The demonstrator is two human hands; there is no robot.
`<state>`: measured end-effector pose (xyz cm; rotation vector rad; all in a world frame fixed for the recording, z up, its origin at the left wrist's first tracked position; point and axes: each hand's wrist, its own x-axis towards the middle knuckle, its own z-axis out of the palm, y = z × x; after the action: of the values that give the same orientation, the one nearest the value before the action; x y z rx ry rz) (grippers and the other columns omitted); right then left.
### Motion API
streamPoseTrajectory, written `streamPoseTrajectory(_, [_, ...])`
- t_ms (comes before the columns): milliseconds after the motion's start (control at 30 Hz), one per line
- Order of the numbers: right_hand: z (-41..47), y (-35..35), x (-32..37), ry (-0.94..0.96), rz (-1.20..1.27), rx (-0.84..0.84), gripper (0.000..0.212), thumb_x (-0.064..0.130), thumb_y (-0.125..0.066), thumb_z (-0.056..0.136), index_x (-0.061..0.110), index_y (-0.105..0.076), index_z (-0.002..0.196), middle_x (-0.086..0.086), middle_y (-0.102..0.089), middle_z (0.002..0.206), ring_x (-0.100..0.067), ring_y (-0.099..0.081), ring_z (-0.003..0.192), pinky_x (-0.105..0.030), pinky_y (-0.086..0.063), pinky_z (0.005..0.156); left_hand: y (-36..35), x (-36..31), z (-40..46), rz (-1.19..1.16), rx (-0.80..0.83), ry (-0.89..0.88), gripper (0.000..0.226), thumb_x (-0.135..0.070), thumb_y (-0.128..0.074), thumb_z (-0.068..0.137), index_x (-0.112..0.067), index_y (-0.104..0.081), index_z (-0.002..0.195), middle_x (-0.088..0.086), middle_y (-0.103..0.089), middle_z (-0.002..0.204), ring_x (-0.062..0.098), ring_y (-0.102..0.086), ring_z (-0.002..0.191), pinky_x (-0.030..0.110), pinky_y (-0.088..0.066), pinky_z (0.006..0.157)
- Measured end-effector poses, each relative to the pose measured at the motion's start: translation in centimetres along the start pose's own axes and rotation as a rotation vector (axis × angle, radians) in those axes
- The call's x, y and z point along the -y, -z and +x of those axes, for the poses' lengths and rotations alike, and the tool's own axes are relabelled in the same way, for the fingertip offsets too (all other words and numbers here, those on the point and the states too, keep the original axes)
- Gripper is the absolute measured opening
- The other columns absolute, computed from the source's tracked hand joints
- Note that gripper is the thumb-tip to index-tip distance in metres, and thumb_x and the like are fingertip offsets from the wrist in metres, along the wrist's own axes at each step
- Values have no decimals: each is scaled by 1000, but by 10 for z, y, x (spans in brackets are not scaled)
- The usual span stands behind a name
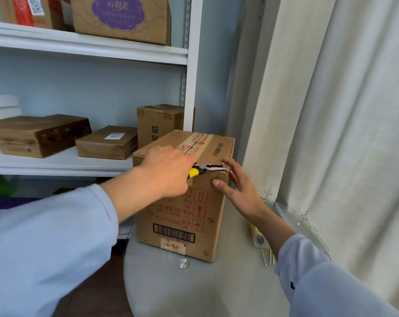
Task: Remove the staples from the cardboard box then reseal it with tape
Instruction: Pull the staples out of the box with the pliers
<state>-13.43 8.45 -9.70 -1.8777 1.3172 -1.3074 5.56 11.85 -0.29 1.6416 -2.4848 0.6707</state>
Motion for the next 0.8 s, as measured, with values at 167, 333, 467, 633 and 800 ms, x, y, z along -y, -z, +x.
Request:
streamPoseTrajectory(167, [0,1,-1,8,0,-1,54,39,-62,89,45,-34,135,40,-38,119,2,-40,116,-29,-38,101,-2,13,10,-55,100,-72,45,-23,-50,90,-28,-41,133,5,-55,127,20,-51,87,27,-40,58])
streamPoseTrajectory(333, [1,0,-3,9,-1,-9,53,40,-63,88,50,-34,132,46,-38,115,14,-43,106,-25,-38,97,-14,0,-1,-165,53,41,37,-21,-49,88,-26,-44,125,5,-56,126,23,-50,87,29,-37,63])
streamPoseTrajectory(467, [0,-1,-2,15,0,-11,50,39,-62,89,54,-34,127,46,-37,114,4,-41,113,-26,-37,98,-22,-13,-11,-165,10,95,36,-22,-48,89,-23,-42,125,5,-57,126,26,-58,101,30,-38,65])
streamPoseTrajectory(633, [1,-1,-2,5,4,-2,52,42,-62,88,52,-33,130,44,-38,116,0,-41,117,-32,-39,101,-12,-1,0,-84,41,34,41,-21,-49,88,-23,-41,129,5,-57,124,20,-48,83,31,-38,62])
streamPoseTrajectory(800, [0,0,-1,4,14,0,52,40,-62,89,51,-32,130,44,-38,115,1,-41,115,-29,-39,100,-4,9,6,-40,70,-40,46,-20,-49,88,-27,-39,132,6,-54,130,21,-50,87,31,-41,62])
